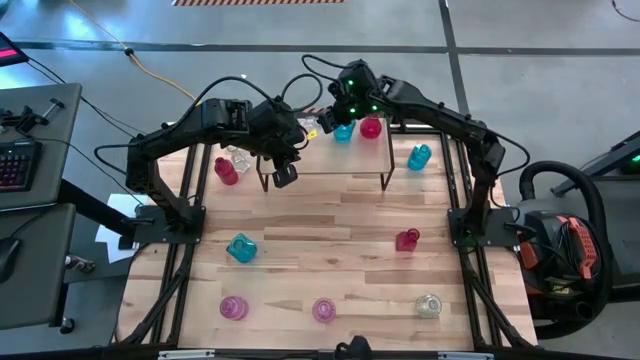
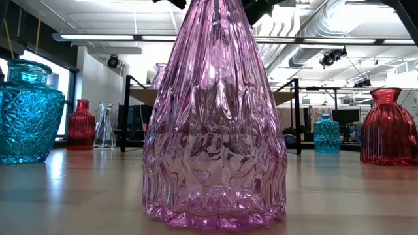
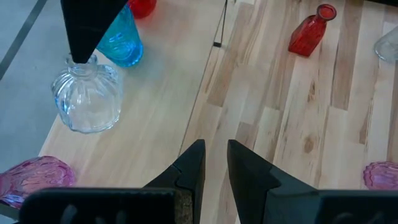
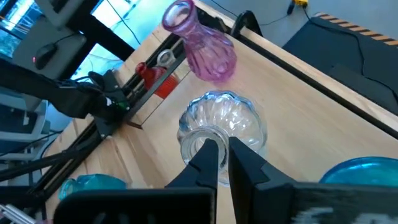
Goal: Sort vases onto shelf
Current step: Put the middle transparent vase on the shelf
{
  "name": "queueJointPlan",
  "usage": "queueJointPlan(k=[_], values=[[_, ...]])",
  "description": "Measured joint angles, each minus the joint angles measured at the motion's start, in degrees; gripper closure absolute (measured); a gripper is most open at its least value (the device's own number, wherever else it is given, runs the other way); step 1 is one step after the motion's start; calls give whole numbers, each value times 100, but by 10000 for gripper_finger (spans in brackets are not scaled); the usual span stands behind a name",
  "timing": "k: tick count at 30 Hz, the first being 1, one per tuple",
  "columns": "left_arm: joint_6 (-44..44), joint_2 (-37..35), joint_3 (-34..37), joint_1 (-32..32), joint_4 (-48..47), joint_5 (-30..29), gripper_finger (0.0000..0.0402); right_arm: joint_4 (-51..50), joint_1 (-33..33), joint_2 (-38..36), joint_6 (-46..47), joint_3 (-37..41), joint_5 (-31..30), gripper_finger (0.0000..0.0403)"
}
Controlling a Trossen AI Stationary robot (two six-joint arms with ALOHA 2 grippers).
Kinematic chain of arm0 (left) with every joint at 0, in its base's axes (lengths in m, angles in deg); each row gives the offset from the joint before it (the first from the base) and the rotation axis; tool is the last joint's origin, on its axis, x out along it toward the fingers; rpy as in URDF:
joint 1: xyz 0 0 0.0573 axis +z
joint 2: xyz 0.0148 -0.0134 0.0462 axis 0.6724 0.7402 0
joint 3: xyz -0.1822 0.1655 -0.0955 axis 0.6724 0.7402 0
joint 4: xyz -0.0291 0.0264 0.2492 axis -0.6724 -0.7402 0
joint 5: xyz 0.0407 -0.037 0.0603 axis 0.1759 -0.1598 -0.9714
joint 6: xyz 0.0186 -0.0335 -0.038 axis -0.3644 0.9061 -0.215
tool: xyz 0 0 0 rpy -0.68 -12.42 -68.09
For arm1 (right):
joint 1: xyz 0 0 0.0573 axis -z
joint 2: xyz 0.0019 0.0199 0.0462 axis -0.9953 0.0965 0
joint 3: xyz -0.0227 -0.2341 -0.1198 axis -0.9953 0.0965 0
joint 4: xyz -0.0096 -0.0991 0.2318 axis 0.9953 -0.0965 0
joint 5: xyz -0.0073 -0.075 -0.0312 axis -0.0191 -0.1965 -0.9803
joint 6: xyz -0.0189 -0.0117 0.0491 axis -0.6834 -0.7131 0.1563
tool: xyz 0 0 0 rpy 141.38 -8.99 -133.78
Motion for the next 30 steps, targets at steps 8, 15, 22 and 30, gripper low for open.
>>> queueJointPlan(k=[8, 15, 22, 30], values=[[0, 0, 0, 1, 1, -2, 344, 0, 109, 198, -19, 0, 0, 403], [0, 0, 0, 1, 2, 0, 344, 9, 208, 355, -19, 0, 24, 403], [0, 0, 0, 2, 1, -1, 344, 94, 277, 455, -21, 0, 34, 403], [-1, 0, 0, 0, 2, 0, 344, 101, 348, 456, -73, 0, 39, 403]])
